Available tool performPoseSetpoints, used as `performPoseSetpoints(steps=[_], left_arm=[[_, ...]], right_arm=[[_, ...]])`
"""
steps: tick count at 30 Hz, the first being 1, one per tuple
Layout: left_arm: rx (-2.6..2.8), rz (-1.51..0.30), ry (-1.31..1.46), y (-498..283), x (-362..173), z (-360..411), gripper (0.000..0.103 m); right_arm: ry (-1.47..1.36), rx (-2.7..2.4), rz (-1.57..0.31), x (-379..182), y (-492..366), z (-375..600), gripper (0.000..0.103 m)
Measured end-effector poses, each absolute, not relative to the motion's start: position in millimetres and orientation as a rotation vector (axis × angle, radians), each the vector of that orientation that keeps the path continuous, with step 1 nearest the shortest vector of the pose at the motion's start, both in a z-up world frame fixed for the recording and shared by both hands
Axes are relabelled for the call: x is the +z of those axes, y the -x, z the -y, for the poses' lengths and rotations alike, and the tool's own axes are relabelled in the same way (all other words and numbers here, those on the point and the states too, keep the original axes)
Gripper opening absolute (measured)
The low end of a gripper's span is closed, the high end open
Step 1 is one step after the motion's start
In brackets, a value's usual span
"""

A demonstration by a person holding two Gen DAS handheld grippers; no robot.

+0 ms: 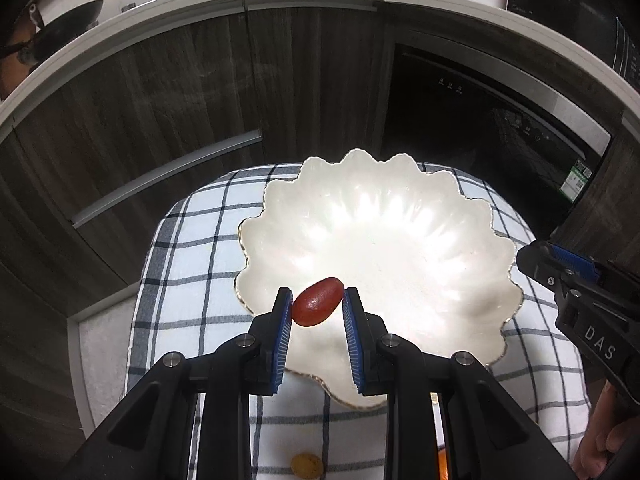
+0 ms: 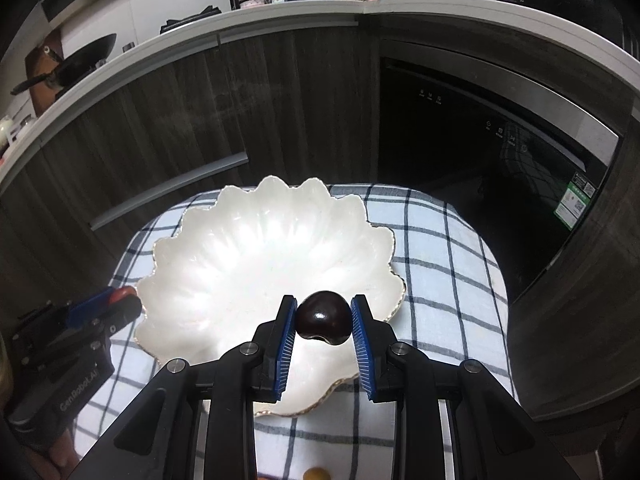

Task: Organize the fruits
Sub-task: 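Carry the plum in the right tool and the date in the left tool over the bowl, then open the right tool dropping the plum while the left tool releases the date into the bowl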

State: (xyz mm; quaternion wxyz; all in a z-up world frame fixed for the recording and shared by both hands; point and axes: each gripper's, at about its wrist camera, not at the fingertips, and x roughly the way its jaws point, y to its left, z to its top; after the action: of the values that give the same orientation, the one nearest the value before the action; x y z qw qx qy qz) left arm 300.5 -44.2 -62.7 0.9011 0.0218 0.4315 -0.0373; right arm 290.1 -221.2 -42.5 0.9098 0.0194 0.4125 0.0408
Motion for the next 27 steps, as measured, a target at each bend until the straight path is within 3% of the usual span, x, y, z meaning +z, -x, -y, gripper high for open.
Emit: performPoseSetpoints(steps=[10,14,16,18,20,22,27], left_arm=[[-0.084,-0.95,-0.072,-313,-85,47,0.029],[-0.074,-0.94,-0.095,-311,-88,47,0.058],[-0.067,-0.935,-0.092,-310,-87,46,0.064],[-0.053,-0.925,-0.103,-309,-85,43,0.067],[-0.042,-0.914,-0.099,-309,-82,40,0.077],[-0.031,-0.906,-0.096,-308,-80,37,0.084],[-0.018,-0.885,-0.084,-307,-70,34,0.095]], right_arm=[[-0.028,0.071,-0.896,-65,-306,223,0.029],[-0.024,0.096,-0.901,-71,-309,221,0.03],[-0.022,0.105,-0.907,-74,-311,219,0.03],[-0.019,0.1,-0.908,-74,-312,219,0.044],[-0.012,0.071,-0.884,-70,-310,219,0.081],[-0.007,0.034,-0.846,-64,-307,221,0.086],[-0.008,0.025,-0.832,-54,-306,222,0.086]])
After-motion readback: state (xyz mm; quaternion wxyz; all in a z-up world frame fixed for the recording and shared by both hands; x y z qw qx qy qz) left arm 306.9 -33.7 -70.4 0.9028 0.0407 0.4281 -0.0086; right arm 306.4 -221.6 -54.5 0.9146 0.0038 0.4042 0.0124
